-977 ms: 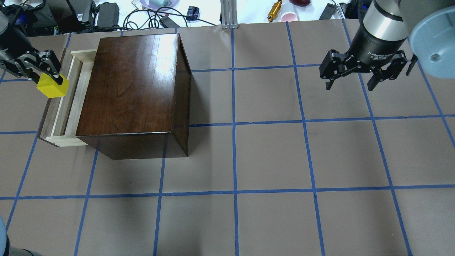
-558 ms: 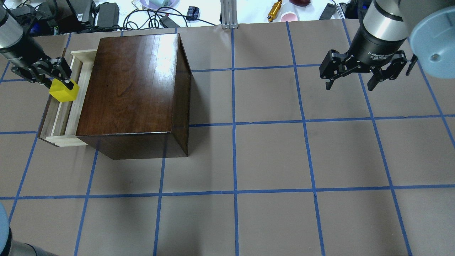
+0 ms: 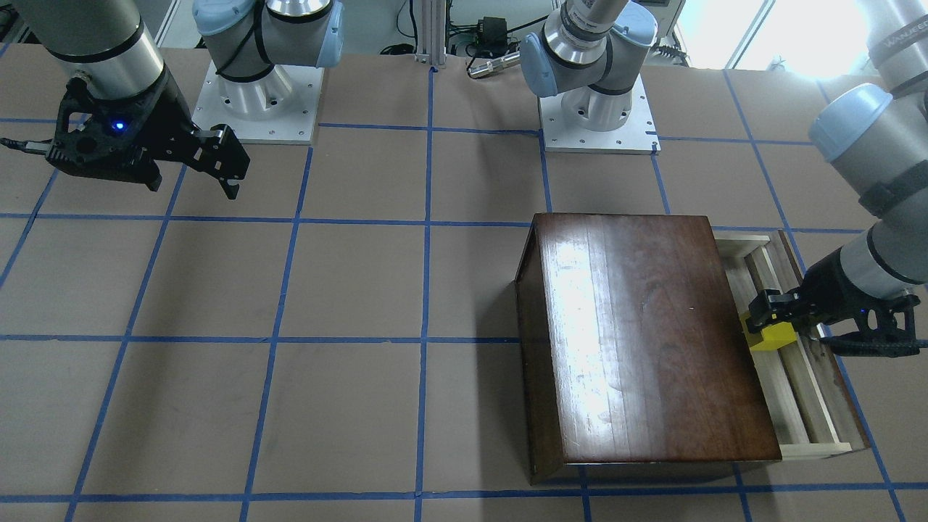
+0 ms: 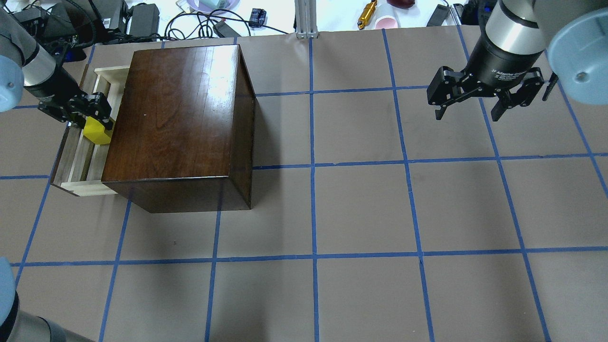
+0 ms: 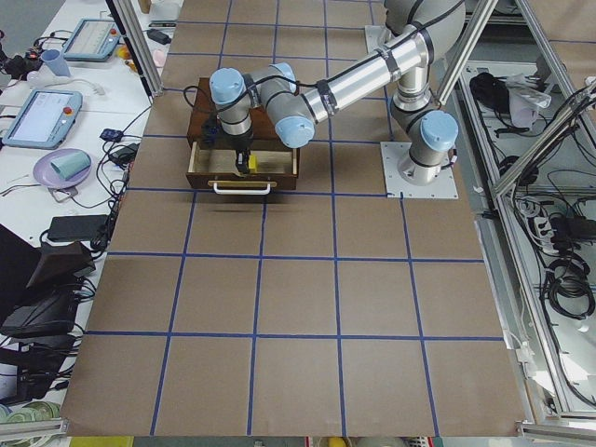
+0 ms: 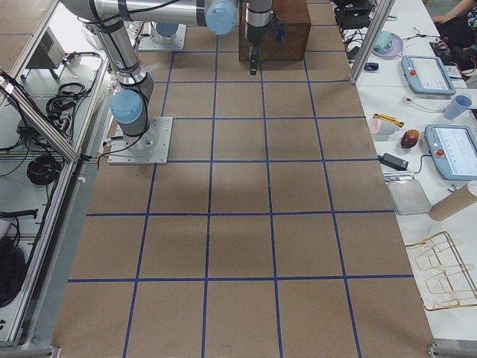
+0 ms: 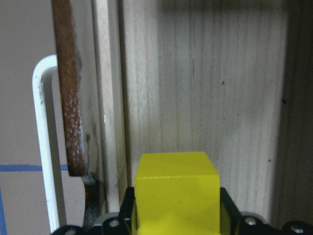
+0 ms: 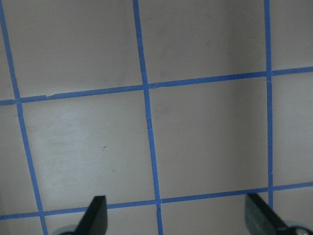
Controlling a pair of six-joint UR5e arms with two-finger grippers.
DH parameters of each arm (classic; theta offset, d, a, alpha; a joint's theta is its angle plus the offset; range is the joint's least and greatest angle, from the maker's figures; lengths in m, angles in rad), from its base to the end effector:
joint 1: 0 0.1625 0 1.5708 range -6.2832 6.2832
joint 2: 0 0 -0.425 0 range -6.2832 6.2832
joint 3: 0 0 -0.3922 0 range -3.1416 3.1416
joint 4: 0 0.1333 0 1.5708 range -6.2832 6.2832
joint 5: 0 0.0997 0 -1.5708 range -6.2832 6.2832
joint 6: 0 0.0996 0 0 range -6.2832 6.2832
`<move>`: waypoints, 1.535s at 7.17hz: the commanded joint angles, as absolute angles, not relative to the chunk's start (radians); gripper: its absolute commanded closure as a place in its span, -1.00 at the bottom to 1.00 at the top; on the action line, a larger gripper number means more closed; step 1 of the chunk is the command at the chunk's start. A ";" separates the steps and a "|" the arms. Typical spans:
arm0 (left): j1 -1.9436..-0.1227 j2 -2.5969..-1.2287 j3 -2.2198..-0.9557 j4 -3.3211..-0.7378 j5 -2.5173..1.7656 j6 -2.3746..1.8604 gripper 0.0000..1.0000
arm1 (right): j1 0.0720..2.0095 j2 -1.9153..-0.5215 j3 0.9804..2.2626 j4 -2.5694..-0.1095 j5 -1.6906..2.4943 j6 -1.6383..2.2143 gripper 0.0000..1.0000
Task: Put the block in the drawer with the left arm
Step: 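Open the left gripper to drop the cube into the drawer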
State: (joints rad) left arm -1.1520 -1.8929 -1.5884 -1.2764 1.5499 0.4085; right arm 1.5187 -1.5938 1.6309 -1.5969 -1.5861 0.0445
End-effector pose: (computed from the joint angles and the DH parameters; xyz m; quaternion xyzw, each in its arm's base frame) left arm 0.1201 -0.6027 0.3310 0.0054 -0.9997 -0.0165 0.0187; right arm 0.1066 -0.4870 0.4722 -0.0482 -0.9988 -0.0055 0.0076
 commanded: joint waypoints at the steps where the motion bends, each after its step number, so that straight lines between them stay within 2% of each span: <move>1: -1.152 -1.890 -1.585 -1.272 1.549 0.405 -1.00 | 1.519 -1.594 1.631 -1.597 -1.586 0.044 -1.00; 11: -1.235 -1.528 -1.565 -1.531 1.560 0.359 -1.00 | 1.519 -1.594 1.631 -1.597 -1.586 0.044 -1.00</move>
State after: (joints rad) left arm -1.2160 -1.5561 -1.5652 -1.5186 1.5591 0.3626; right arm 1.5186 -1.5938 1.6306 -1.5969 -1.5865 0.0444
